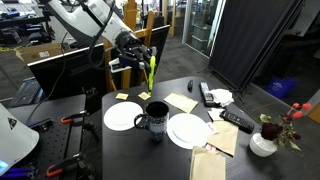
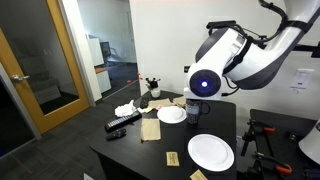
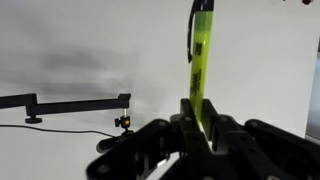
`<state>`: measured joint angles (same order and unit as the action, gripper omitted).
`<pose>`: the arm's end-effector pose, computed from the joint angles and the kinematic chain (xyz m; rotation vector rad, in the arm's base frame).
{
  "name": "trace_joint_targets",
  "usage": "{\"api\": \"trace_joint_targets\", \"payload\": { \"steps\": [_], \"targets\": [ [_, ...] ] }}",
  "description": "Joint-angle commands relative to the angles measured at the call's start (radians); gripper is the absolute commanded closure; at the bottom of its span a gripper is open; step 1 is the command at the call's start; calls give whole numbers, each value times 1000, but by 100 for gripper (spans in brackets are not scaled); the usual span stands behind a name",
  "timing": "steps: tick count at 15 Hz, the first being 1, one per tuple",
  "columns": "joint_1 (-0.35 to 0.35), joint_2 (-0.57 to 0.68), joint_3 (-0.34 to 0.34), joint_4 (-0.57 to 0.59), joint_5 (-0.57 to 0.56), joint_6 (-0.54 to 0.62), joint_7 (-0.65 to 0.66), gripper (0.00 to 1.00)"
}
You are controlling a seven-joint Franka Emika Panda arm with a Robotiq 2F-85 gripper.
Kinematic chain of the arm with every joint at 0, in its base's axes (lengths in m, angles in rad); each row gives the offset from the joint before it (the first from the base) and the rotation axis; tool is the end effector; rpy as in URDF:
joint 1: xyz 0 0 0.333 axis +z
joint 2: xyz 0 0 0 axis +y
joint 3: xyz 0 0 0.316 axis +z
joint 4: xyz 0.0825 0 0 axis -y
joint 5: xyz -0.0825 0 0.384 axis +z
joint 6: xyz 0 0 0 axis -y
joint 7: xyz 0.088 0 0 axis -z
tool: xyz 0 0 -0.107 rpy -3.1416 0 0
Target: Put the pen in the mug
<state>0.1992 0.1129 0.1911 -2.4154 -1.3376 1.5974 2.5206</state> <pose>0.4441 0.0732 0.2817 1.5154 -1.1988 1.2483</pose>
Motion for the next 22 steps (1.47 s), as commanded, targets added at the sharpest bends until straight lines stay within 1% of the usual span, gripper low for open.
{"api": "trace_joint_targets", "payload": {
  "steps": [1, 11, 13, 22],
  "targets": [
    [-16, 26, -11, -12, -34, 29, 46, 97],
    [-29, 120, -15, -2, -65, 27, 104, 97],
    [-38, 118, -18, 13, -69, 30, 79, 97],
    [-53, 170, -25, 70, -93, 38, 79, 97]
  ]
}}
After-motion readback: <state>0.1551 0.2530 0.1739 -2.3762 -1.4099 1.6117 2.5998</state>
